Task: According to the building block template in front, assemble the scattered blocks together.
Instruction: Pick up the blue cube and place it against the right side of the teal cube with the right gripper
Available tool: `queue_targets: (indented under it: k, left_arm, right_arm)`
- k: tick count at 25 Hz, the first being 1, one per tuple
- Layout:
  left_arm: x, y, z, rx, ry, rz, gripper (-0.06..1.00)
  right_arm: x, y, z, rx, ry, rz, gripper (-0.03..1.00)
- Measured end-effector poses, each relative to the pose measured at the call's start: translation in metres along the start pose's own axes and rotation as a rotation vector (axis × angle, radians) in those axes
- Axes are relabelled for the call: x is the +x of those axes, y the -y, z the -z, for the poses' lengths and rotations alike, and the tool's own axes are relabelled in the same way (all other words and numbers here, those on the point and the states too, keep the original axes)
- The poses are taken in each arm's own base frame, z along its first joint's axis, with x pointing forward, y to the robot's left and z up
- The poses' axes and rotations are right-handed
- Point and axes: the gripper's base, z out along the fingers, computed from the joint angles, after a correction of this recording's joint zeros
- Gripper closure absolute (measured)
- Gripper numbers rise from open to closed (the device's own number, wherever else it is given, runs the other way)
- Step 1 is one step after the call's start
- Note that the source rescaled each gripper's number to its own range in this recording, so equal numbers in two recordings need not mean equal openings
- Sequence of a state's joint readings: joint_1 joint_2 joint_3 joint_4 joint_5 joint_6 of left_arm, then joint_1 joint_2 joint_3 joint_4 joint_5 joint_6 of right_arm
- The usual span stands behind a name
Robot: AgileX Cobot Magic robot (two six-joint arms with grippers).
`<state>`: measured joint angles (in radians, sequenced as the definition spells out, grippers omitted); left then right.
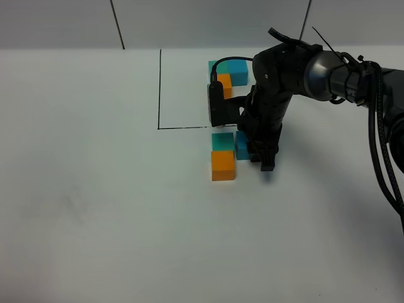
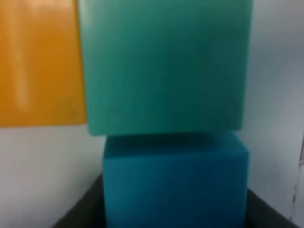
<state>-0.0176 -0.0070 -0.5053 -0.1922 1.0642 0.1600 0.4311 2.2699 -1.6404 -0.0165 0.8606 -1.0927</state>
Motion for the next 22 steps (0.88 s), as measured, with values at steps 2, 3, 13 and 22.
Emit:
queue_targets:
  k: [2, 3, 13, 22]
  left_arm:
    - [0.0, 0.0, 0.0, 0.0, 0.0, 0.0, 0.17]
    - [0.0, 0.0, 0.0, 0.0, 0.0, 0.0, 0.17]
    - [0.0, 0.0, 0.0, 0.0, 0.0, 0.001, 0.17]
    - [0.0, 0.0, 0.0, 0.0, 0.0, 0.001, 0.17]
  right_arm:
    - [-0.0002, -0.0001, -0.0023, -0.005, 0.0, -0.002, 0.96]
    - [-0.0002, -0.0001, -0.0023, -0.005, 0.0, -0.002, 0.96]
    - [-0.0026, -0.0013, -0.0022, -0.007, 0.004, -0.041, 0.96]
    - [-0.0036, -0.003, -0.002, -0.021, 0.004, -0.048, 0.96]
